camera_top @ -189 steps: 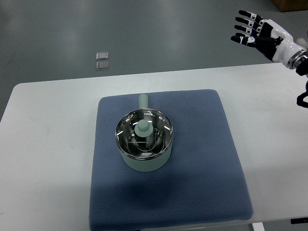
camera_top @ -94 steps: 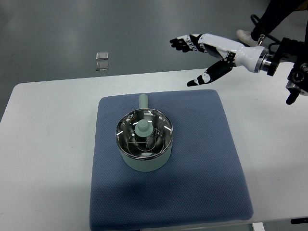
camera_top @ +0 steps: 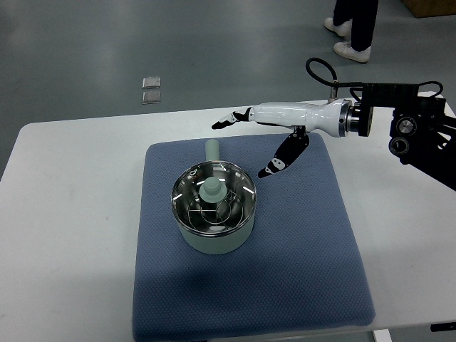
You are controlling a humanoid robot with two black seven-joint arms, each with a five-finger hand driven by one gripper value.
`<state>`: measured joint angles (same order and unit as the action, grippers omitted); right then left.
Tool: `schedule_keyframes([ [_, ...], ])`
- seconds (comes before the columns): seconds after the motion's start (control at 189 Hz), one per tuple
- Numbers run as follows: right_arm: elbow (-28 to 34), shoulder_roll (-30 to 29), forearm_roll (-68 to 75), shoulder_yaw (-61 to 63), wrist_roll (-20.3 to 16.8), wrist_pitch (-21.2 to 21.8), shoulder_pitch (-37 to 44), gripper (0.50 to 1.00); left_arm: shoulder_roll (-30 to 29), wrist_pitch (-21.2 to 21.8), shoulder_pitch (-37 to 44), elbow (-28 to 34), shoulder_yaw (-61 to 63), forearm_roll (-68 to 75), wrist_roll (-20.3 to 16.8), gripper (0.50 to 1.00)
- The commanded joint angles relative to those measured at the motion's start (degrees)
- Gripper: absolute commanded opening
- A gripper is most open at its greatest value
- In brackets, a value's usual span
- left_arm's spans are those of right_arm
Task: Open lid and place right of pot
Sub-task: 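Reach the right hand over the saucepan toward the glass lid knob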
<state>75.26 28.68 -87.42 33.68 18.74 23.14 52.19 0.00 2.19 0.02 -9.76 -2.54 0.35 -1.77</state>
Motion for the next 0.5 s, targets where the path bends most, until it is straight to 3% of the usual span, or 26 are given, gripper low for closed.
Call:
schedule_keyframes([
  [0.0, 0.1, -0.3, -2.1, -0.2, -0.1, 0.0, 0.1, 0.924, 0.0, 0.0, 0.0, 0.0, 0.0, 0.0, 0.0, 1.000],
  [0.117, 0.3, -0.6, -3.5, -2.2, 0.0, -0.5, 1.9, 0.893, 0.0, 0.0, 0.0, 0.0, 0.0, 0.0, 0.0, 1.000],
  [0.493, 0.4, -1.2, -3.5, -2.6, -0.1, 0.2, 2.0, 0.903, 0.0, 0.0, 0.0, 0.0, 0.0, 0.0, 0.0, 1.000],
])
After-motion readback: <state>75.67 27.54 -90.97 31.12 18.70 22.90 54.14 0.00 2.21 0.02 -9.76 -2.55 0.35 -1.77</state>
